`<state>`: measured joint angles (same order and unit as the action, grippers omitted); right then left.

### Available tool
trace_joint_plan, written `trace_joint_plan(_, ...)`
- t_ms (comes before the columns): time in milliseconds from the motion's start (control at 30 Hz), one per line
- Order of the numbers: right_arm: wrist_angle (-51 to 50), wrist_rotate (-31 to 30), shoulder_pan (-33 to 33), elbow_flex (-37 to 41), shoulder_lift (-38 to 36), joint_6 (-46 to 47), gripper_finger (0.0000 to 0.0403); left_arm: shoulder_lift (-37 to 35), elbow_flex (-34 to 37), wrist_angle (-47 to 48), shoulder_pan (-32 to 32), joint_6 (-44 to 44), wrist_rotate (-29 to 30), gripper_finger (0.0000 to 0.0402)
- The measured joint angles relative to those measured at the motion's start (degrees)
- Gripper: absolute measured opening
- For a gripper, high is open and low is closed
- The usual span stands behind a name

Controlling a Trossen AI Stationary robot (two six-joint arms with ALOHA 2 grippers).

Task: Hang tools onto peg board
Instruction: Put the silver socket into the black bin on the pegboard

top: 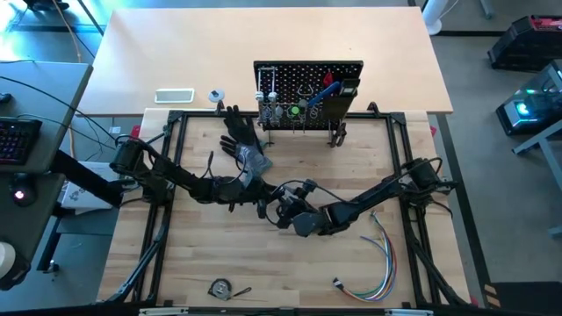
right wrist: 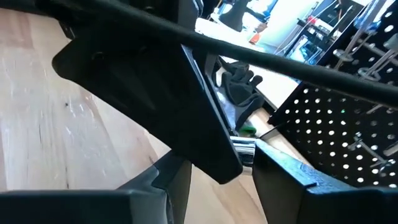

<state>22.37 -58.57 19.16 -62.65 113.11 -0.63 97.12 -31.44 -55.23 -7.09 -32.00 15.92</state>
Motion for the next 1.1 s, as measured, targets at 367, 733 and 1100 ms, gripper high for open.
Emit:
trace_joint_plan(367, -0.1, -0.5, 0.1, 0.0, -1.1, -2.3, 0.0118, 0.0, 0.0, -2.0, 0.1, -0.5, -1.1, 0.006)
trace_joint_plan(733, -5.5, 1.7, 0.1, 0.0, -4.4, -1.4, 0.0114, 0.0, -0.3, -2.7, 0.1, -0.4, -3.5, 0.0079)
trace_joint_plan(1100, -5.8, -0.1, 1.3, -0.4, -5.1, -1.0, 0.0112, -1.8, -0.3, -4.2, 0.7, 3.7, -6.3, 0.0117)
